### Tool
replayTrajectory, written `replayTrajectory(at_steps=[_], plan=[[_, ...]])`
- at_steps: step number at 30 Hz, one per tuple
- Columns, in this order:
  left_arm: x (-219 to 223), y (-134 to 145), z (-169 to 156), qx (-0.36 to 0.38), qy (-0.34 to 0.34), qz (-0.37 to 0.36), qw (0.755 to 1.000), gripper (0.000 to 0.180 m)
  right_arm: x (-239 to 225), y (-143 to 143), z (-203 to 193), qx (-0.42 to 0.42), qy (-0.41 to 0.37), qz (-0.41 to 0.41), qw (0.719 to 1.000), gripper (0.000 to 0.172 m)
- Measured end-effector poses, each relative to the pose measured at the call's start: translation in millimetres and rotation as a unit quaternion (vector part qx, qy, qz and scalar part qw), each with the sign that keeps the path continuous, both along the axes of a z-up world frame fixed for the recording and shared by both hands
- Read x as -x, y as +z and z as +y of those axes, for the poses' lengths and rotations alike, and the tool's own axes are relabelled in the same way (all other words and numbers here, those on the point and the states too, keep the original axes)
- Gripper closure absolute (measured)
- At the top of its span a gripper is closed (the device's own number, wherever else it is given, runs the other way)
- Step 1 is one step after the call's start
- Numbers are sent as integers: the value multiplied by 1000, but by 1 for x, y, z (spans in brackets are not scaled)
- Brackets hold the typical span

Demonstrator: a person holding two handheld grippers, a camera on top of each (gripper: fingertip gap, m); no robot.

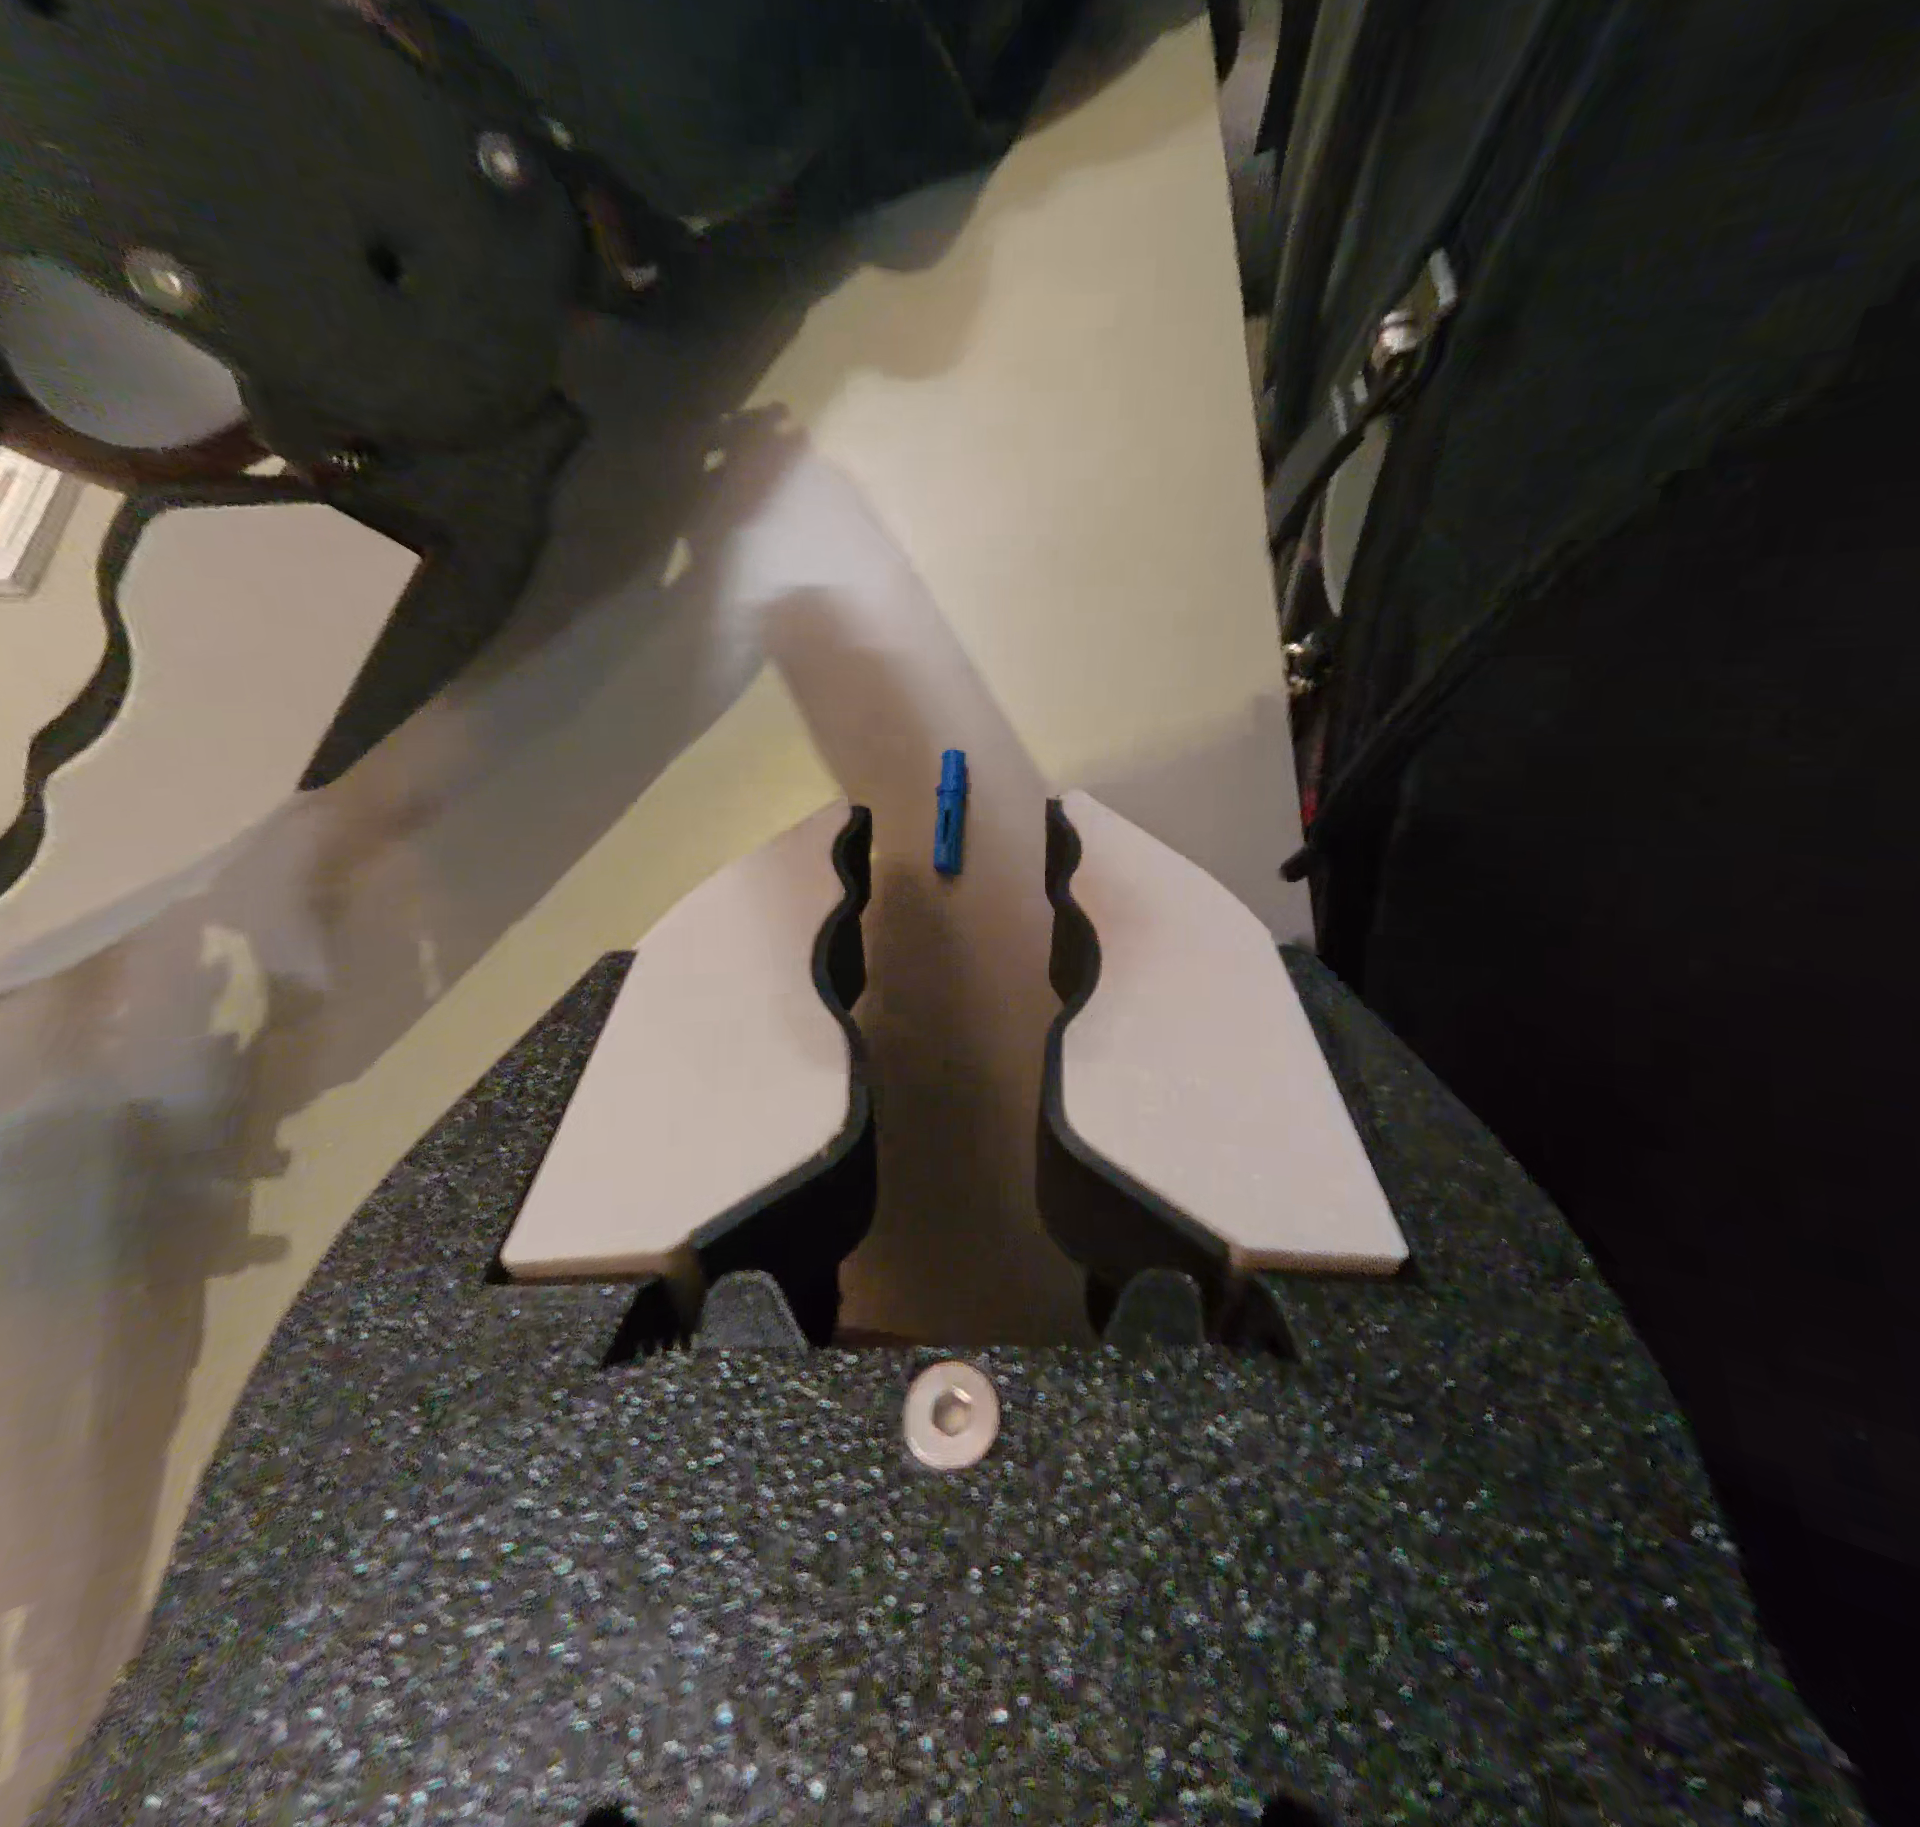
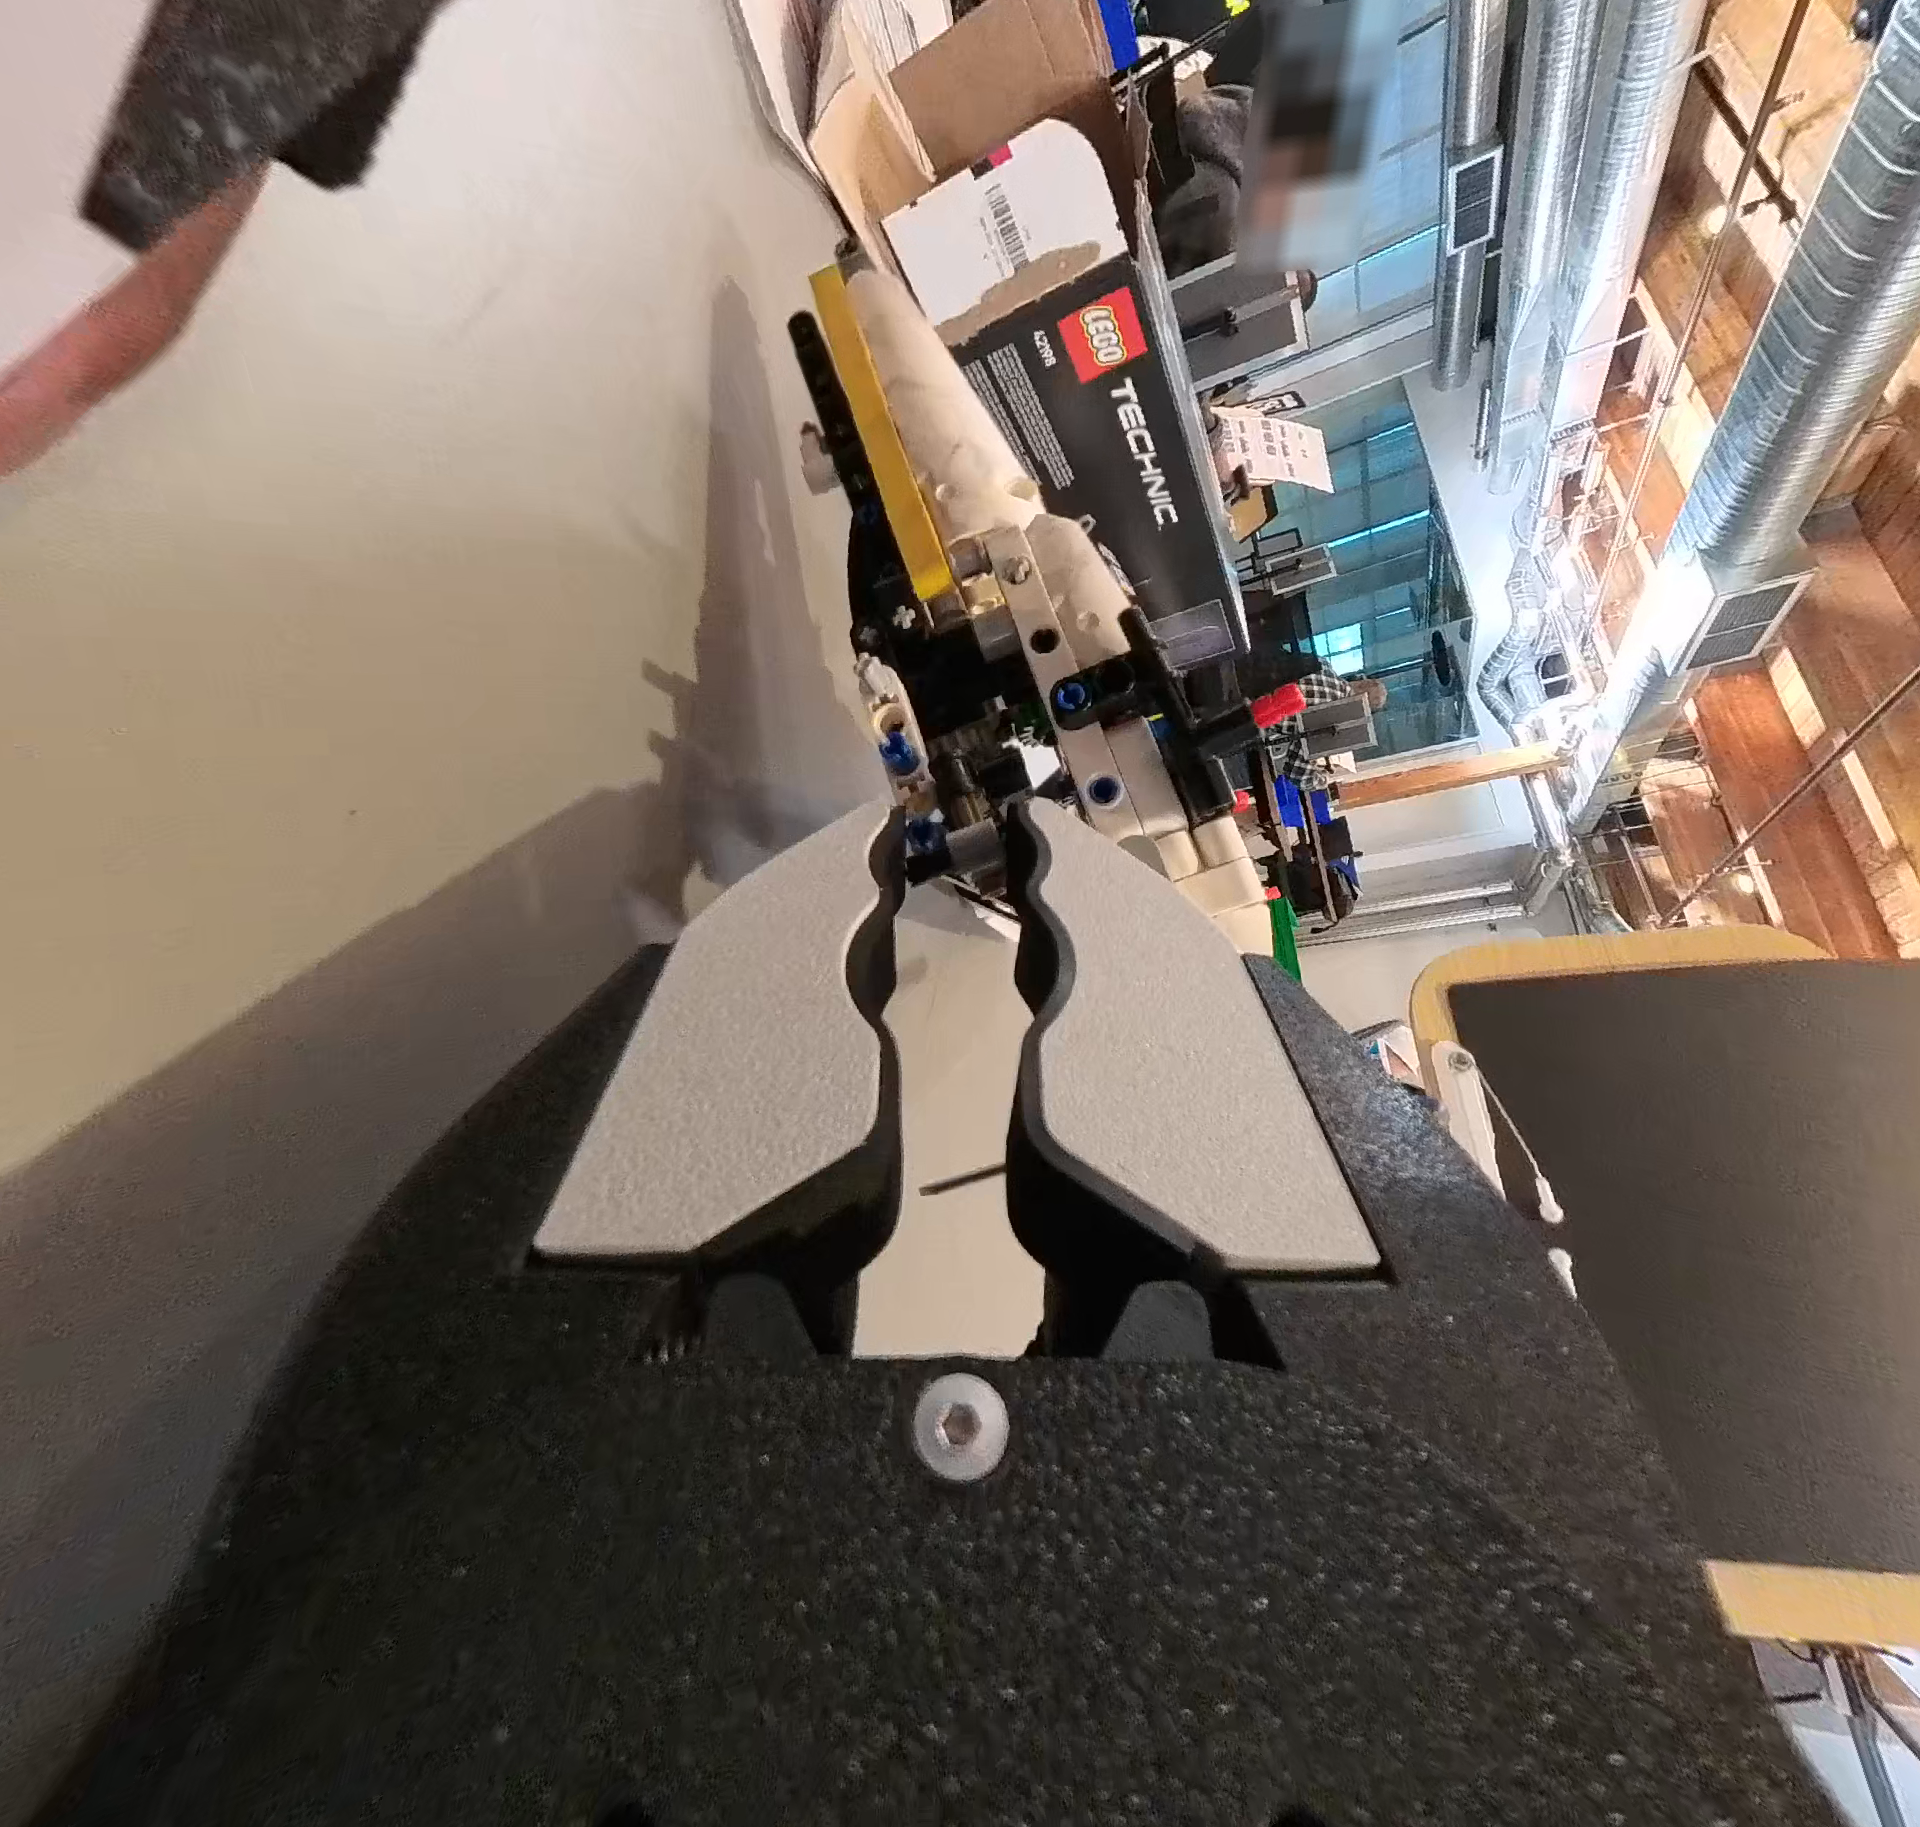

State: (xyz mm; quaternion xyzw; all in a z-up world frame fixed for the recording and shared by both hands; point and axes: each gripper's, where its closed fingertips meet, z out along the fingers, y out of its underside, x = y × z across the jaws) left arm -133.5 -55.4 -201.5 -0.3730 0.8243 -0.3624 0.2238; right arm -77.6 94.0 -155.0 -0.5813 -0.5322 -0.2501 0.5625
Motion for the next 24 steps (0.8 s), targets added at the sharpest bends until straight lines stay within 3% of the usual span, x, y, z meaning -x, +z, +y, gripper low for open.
replayTrajectory(at_steps=[5,10,16,18,20,22,24], plan=[[-6,-7,1,-14,15,19,1000,152,0,-2,-3,2,10,-5,1000,154],[-7,-12,2,11,22,68,997,173,0,-3,-4,2,11,-7,1000,154],[-10,-7,15,-9,20,59,998,174,-2,-4,-5,5,10,-6,1000,154],[-9,21,26,26,18,21,999,174,-2,-6,-6,8,10,-7,1000,154],[-15,66,53,52,44,-36,997,175,-1,-8,-7,10,13,-10,1000,154],[-26,108,99,34,99,-91,990,175,2,-9,-8,9,17,-17,1000,153],[-41,128,159,-24,165,-112,980,175,5,-10,-10,6,21,-27,999,153]])
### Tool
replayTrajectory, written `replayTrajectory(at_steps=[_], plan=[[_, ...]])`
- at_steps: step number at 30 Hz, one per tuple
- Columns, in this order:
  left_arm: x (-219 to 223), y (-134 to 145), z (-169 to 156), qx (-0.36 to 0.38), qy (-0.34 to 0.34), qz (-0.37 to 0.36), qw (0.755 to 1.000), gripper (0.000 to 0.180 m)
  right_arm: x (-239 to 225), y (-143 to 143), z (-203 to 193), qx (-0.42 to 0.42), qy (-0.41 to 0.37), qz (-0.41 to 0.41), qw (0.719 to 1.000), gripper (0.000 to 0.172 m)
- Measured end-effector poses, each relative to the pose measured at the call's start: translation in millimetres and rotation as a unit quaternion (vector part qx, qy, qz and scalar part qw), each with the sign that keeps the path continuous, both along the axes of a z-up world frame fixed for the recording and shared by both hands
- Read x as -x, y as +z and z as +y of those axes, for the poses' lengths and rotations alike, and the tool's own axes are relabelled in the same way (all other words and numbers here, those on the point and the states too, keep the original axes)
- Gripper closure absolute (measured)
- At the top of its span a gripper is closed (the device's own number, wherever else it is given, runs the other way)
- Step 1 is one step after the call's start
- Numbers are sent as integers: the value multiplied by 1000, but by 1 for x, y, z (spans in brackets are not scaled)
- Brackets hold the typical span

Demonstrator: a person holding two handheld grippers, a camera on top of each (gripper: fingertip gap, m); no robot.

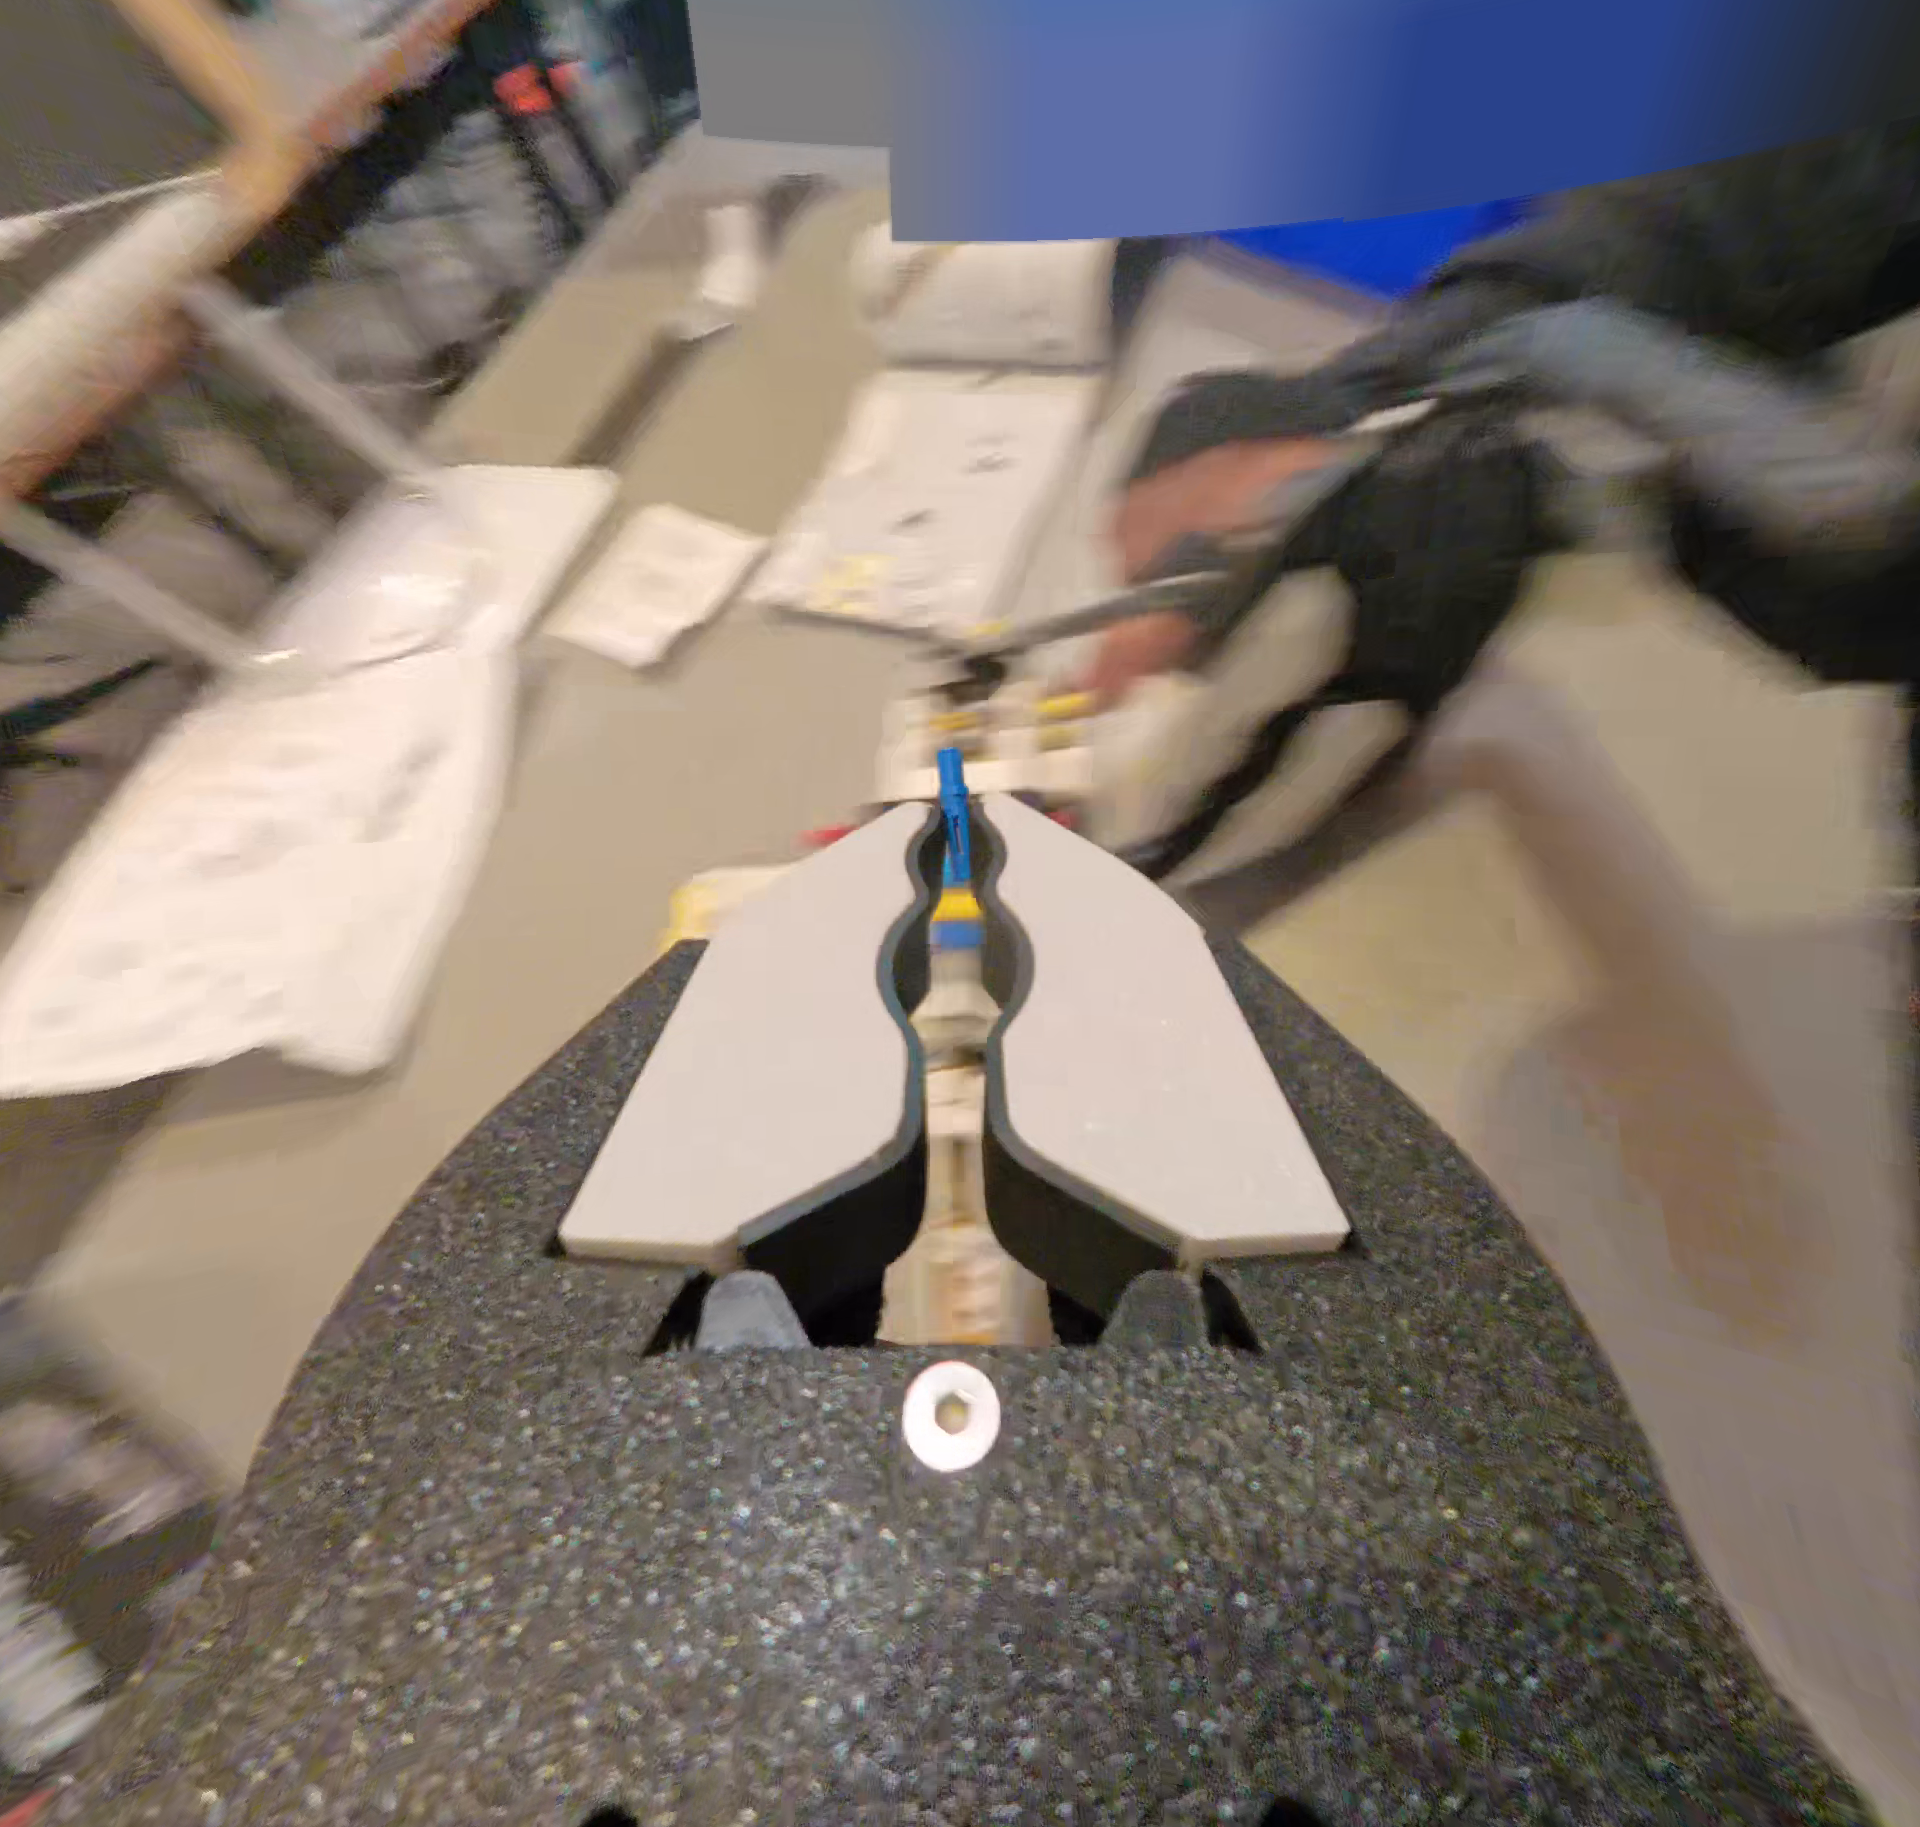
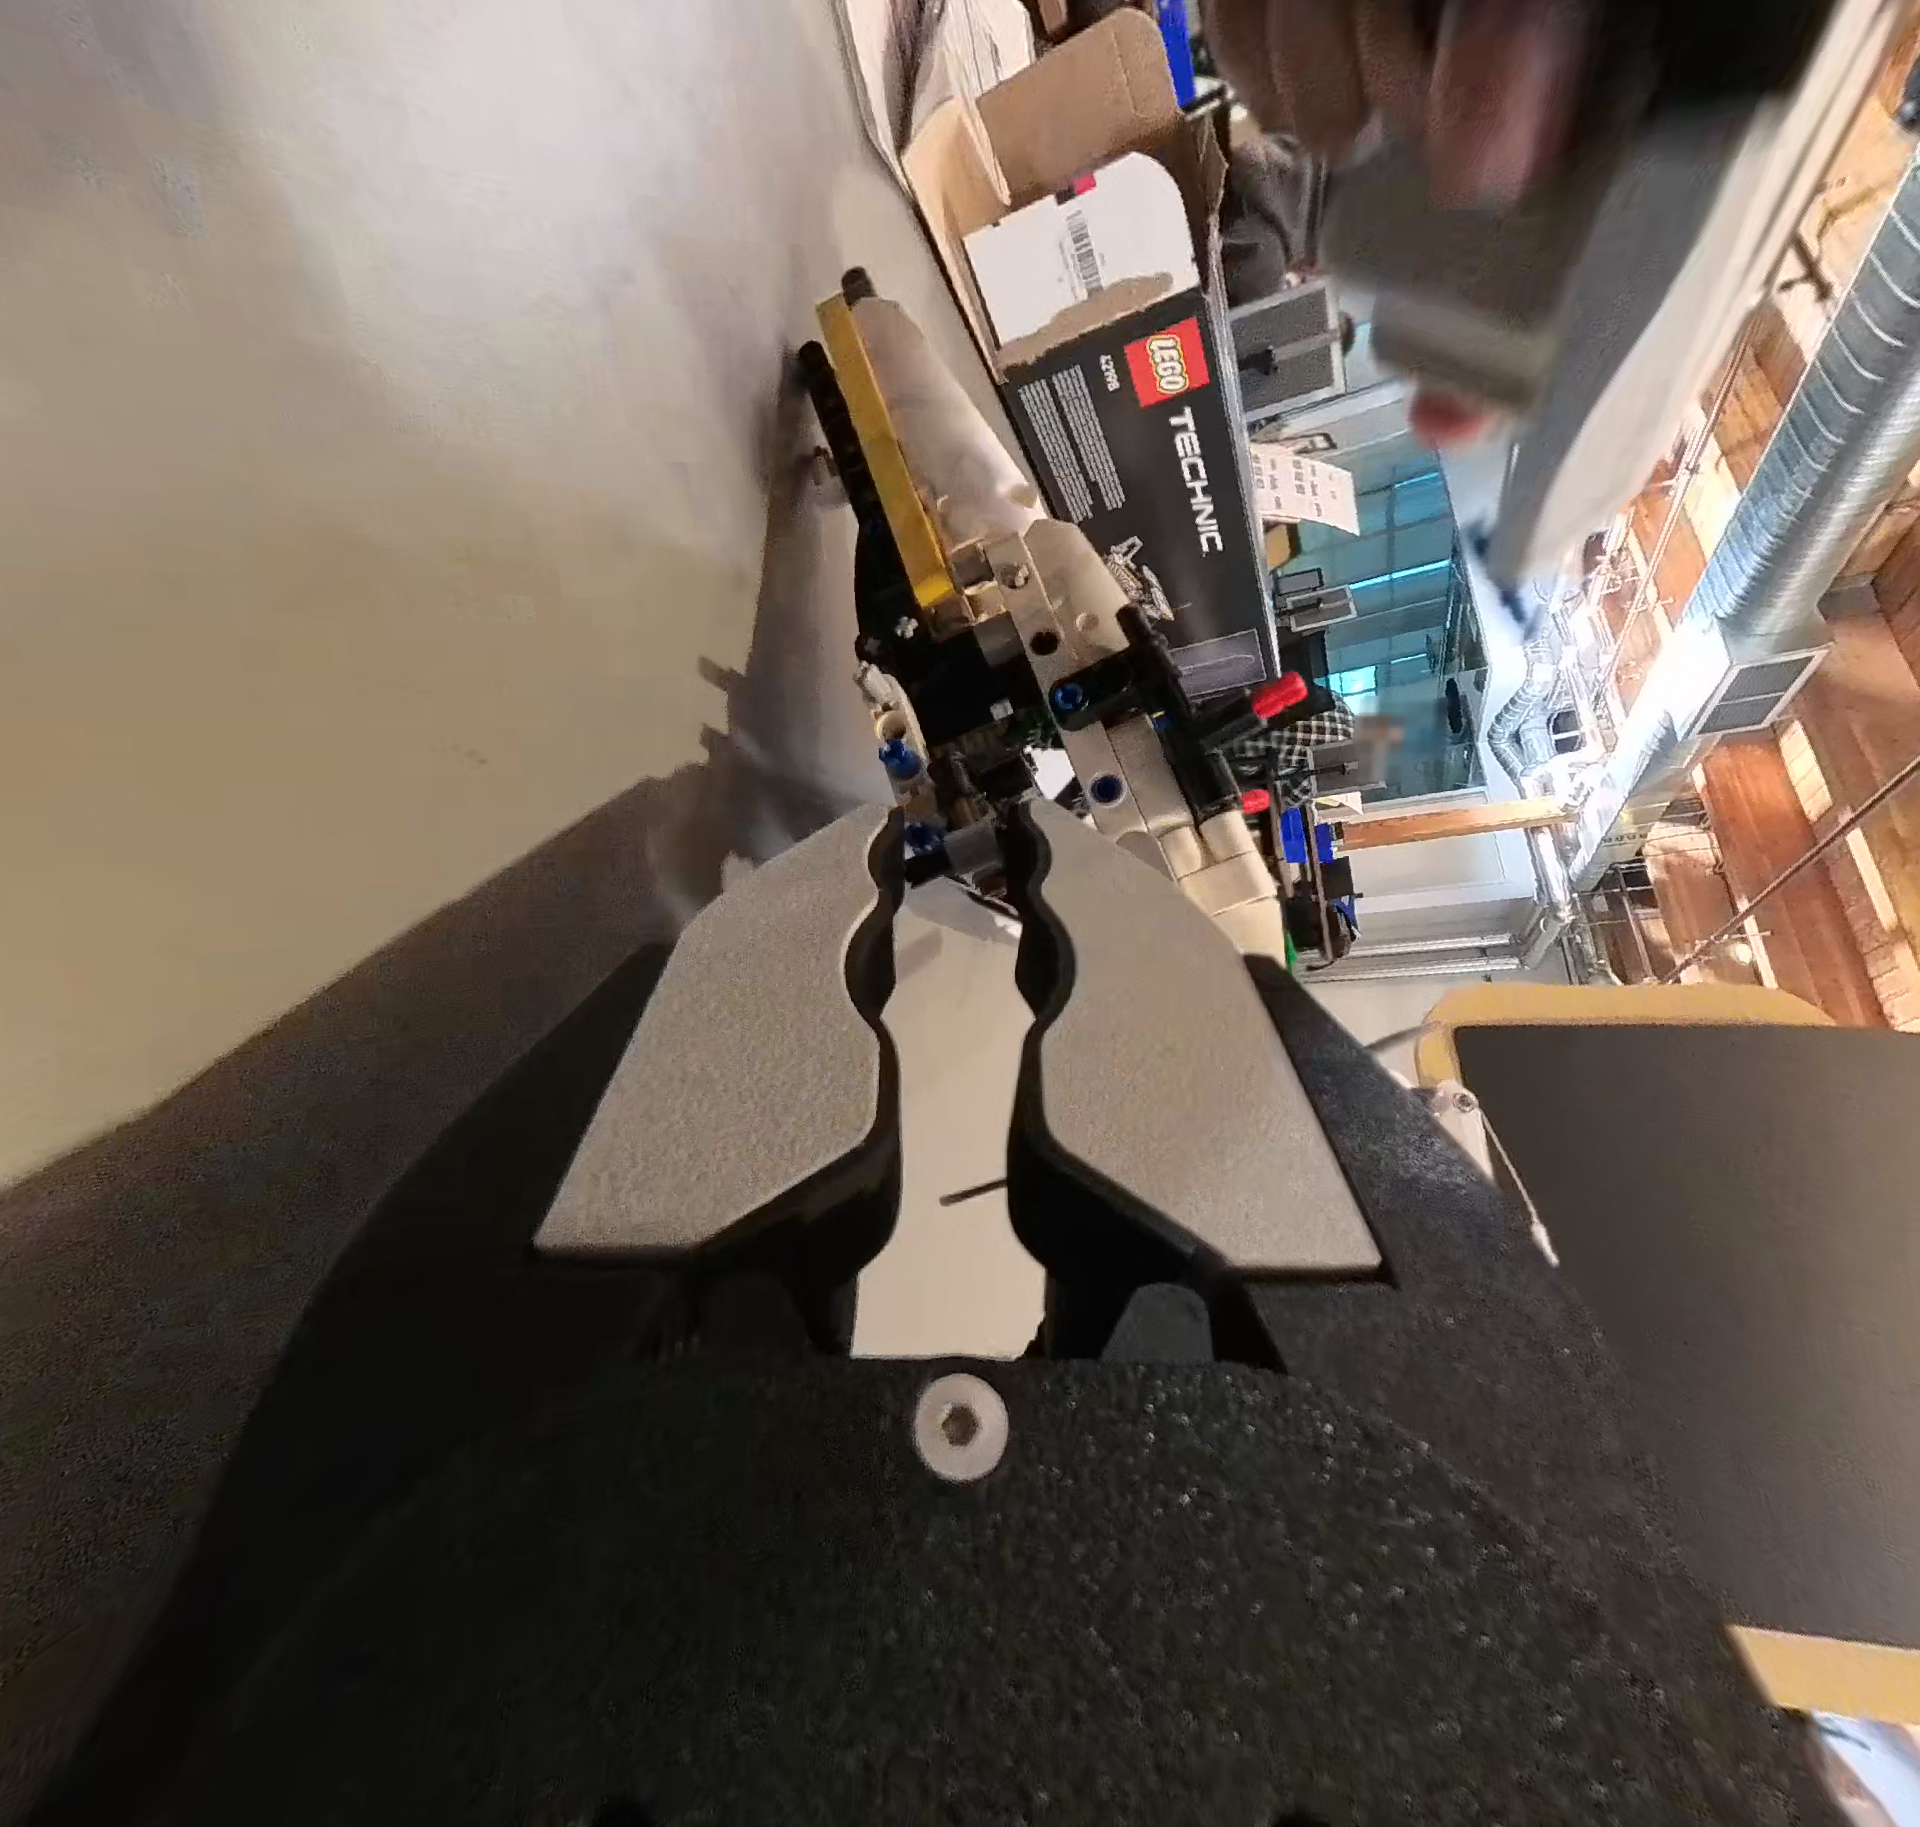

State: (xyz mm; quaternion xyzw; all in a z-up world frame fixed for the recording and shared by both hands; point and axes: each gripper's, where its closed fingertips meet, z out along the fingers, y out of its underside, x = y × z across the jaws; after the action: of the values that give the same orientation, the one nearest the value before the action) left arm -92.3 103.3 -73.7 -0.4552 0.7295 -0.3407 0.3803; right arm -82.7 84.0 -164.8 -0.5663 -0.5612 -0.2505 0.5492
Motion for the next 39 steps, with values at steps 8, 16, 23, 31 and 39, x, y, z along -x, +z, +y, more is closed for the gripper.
replayTrajectory(at_steps=[8,16,23,31,39], plan=[[-26,-126,157,8,143,217,966,176,5,-2,-10,-5,5,-19,1000,153],[-25,-139,151,-3,136,207,969,169,6,-2,-9,1,10,-7,1000,153],[-21,-110,145,-74,136,144,977,135,3,4,-9,0,1,3,1000,153],[4,-14,26,-172,61,-81,980,148,-4,25,-6,8,-17,63,998,154],[-10,-32,-43,-339,15,-85,937,154,-2,52,-8,21,-22,126,992,154]])
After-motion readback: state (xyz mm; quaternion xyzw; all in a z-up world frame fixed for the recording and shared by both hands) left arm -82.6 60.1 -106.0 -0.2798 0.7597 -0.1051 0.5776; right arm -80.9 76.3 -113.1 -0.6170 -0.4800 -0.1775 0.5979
